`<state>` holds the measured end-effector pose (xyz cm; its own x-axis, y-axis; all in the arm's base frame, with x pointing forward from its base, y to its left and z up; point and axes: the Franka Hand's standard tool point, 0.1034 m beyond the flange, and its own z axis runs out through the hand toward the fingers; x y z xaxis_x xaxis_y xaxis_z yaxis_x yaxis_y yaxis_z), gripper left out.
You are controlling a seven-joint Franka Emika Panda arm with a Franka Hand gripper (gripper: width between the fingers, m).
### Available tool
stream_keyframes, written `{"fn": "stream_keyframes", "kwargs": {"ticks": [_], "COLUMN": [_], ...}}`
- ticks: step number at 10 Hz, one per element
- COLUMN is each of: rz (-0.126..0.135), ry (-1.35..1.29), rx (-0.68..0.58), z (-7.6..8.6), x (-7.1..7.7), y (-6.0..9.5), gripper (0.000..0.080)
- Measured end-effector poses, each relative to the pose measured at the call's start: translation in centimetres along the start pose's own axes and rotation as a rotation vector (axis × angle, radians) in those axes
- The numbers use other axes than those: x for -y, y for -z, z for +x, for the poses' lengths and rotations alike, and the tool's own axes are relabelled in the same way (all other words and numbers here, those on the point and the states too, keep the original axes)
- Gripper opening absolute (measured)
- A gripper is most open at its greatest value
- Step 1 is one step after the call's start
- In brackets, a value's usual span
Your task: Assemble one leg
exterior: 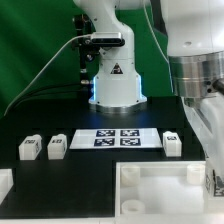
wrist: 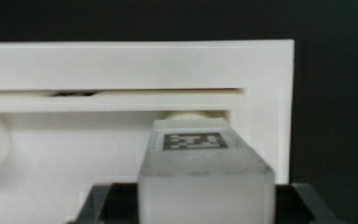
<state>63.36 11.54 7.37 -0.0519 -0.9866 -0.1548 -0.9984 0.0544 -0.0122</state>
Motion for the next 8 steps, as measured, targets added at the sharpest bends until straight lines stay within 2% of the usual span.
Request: {"fn": "stream_keyframes", "kwargs": {"ticks": [2,3,4,5,6,8], "rz": [-0.001,0.002,0.025,0.017,0.012,0.011], "ry": [0.046,0.063,0.266,0.427,0.527,0.734], "rx": [0.000,-0.001,-0.008,-0.006,-0.006,-0.010], "z": [0.0,-0.2,-0.4,-0.7,-0.9,-0.6], "x": [0.0,0.0,-0.1,-0.7,-1.1,-1.0], "y": [0.0,-0.1,-0.4,-0.5,-0.5,-0.6], "gripper": [0.0318,0.0499,0.0499,0.0612,0.0642,0.0647]}}
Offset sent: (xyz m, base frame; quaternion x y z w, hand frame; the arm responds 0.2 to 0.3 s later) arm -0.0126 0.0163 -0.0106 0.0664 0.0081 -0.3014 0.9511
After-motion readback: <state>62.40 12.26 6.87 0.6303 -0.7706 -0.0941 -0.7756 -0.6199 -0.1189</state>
